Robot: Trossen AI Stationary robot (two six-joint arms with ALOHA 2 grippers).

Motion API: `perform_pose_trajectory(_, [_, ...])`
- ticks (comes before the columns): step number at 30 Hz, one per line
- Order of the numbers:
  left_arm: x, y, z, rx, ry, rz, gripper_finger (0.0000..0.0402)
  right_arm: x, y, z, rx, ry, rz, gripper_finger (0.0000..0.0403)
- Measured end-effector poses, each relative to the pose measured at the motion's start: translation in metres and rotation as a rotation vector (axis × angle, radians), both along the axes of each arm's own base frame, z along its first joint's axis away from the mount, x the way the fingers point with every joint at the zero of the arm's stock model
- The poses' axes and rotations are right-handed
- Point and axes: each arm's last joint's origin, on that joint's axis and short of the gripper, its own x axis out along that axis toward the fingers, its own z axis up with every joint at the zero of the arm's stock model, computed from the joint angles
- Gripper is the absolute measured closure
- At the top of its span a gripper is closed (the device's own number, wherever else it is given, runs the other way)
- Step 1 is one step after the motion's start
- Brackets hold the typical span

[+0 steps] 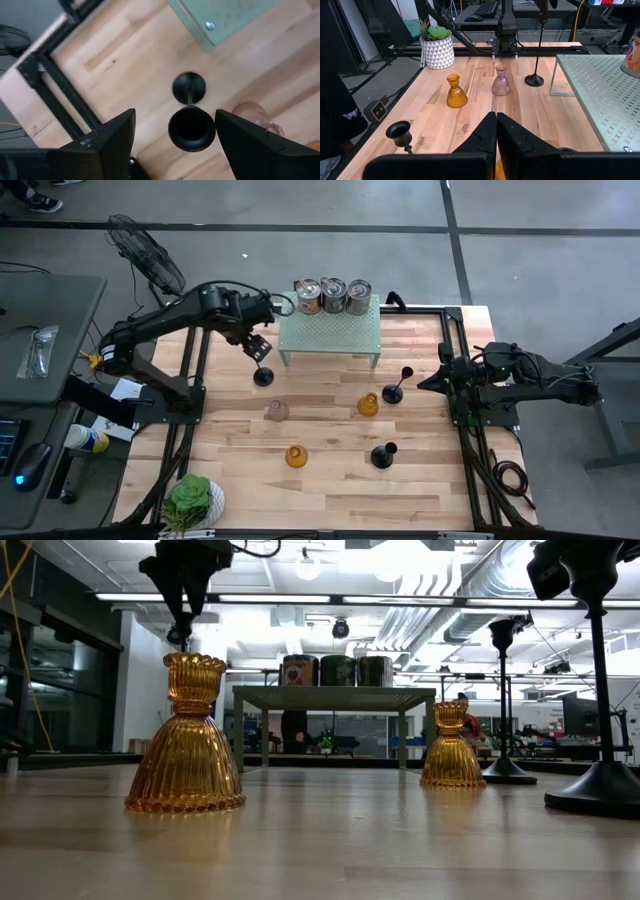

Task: Pick & Place candle stick holders
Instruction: Put the top left black candle holder on the shelf

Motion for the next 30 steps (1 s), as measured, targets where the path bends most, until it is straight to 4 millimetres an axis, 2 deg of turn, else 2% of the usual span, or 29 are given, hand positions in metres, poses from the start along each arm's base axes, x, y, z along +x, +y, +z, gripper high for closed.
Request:
perform_pose_trajectory(9, [-0.024, -0.028, 0.022, 0.185, -0.100, 0.038, 0.0135, 0.000, 0.000, 0.000, 0.000, 0.000, -0.001, 0.0399])
perform_pose_trajectory(13, [-0.032, -0.043, 0.025, 0.251, -0.151, 0.002, 0.0135, 0.000, 0.000, 0.000, 0.000, -0.001, -0.001, 0.0399])
perform_pose_trajectory(16, [-0.040, -0.053, 0.011, 0.280, -0.230, -0.022, 0.0135, 0.000, 0.000, 0.000, 0.000, 0.000, 0.000, 0.0399])
perform_pose_trajectory(24, [-0.071, -0.080, -0.041, 0.338, -0.574, -0.119, 0.0135, 0.000, 0.000, 0.000, 0.000, 0.000, 0.000, 0.0399])
perform_pose_trajectory(30, [-0.088, -0.091, -0.084, 0.402, -0.630, -0.143, 0.0135, 0.000, 0.000, 0.000, 0.000, -0.001, 0.000, 0.0399])
